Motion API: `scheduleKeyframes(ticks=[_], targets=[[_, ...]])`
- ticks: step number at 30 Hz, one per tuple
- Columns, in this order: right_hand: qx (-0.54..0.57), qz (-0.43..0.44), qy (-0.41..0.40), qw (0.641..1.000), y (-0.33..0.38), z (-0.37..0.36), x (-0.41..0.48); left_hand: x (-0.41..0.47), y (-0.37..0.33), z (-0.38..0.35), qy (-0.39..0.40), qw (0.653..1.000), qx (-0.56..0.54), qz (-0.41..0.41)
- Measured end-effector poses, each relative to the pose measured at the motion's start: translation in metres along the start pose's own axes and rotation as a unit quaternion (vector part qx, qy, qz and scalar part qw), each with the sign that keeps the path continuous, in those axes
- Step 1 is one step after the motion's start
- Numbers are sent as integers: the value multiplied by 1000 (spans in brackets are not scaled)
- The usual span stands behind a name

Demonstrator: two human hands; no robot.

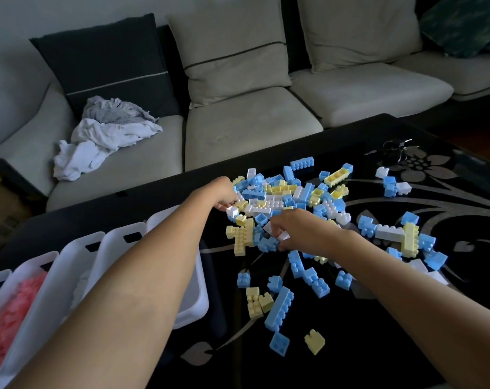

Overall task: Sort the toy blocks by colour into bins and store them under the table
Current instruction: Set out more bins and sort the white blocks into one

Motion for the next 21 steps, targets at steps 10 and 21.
scheduleKeyframes(ticks=[10,21], targets=[[-2,0,-5,1000,3,1,-2,2,-12,4,-89,994,56,-15],[-1,3,-5,1000,3,2,-1,-8,-14,29,-115,982,148,-16]])
Point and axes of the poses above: each hand's wrist, its own x-axis towards the middle knuckle, its own z-axis out of the back of the hand, y = z × x, the point moved 10 cm from there along x, towards the middle knuckle, and after that the axes turned 10 degrees about x, right-handed, at the moved point
